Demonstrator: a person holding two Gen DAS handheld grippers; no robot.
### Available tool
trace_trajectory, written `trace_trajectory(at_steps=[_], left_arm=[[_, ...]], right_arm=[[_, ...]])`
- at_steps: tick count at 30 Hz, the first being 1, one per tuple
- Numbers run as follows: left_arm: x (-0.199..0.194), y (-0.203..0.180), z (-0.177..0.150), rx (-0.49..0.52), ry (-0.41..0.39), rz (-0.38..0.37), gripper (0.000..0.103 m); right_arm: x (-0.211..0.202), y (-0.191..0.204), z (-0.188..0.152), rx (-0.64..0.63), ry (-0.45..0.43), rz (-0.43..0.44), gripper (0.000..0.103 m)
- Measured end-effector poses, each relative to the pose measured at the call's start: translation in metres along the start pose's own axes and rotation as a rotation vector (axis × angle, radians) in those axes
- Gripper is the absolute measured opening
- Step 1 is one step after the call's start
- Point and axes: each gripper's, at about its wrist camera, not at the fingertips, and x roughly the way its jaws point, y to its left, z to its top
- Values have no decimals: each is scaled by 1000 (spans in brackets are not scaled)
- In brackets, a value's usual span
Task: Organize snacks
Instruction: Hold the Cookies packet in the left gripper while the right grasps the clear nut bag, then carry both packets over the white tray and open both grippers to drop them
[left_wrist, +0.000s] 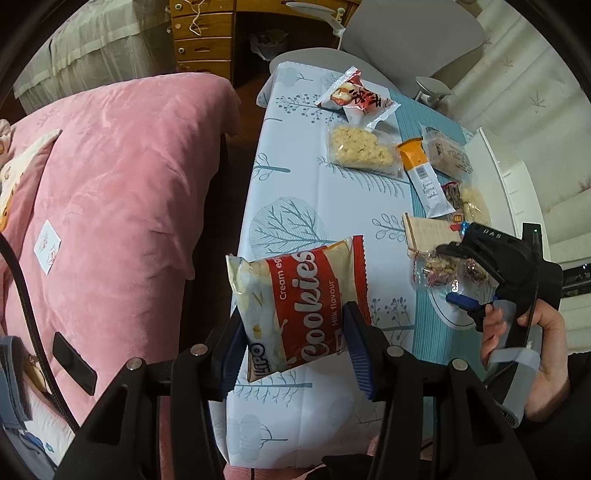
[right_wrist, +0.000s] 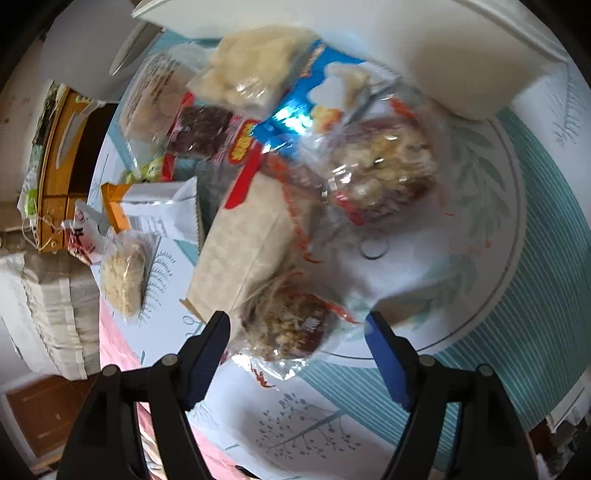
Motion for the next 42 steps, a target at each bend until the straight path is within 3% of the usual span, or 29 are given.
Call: trace_trajectory(at_steps=[5,16,24,30,38,42], left_arm=[[-4,-12,-2,-43,-18,16,48],[-19,-65,-18,-151,-88,54,49],[-25,-107,-30,-225,-124,51,49],[-24,-143,-30,-210,-99,33,49],[-28,-200,-17,-138,-111,-34,48],[-28,-233,-11,-90,-125,-71,48]], right_arm=[[3,17,1,-90,17,-48,61],[-1,21,20,-304,142,17,36],[-12,0,31,-431,261,-9,36],[-42,-14,34,-554,314,24,36],[-98,-23,47,-733,275,131,36],[-129,-31,59,-803,207,197,36]])
